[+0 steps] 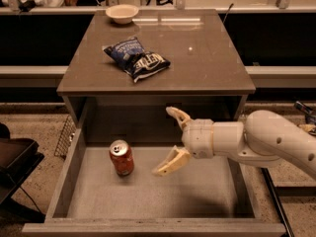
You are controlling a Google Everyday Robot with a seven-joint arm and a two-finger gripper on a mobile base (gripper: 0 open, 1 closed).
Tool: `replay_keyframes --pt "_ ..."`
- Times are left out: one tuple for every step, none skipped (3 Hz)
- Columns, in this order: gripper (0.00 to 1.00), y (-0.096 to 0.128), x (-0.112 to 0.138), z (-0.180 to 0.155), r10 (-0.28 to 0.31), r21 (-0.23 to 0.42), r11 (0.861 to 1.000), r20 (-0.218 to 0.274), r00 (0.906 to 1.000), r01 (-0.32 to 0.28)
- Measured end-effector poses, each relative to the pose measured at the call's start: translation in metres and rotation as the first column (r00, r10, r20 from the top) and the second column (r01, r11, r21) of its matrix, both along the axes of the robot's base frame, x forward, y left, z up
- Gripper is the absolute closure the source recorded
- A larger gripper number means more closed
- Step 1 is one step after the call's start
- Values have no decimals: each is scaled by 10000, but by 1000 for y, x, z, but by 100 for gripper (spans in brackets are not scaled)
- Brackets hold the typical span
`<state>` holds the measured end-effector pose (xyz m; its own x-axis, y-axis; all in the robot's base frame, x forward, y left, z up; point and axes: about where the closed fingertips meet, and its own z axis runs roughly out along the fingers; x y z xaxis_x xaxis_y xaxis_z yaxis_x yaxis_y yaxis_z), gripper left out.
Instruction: Pick coke can from top drawer and place on counter
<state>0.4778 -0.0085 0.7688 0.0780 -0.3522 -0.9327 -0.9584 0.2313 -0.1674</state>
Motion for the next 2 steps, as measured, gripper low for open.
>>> replay_keyframes --pt "0 27 12 -40 124 328 9994 -80 9999 -122" --pt "0 51 17 -69 247 472 9986 -138 9996 -240"
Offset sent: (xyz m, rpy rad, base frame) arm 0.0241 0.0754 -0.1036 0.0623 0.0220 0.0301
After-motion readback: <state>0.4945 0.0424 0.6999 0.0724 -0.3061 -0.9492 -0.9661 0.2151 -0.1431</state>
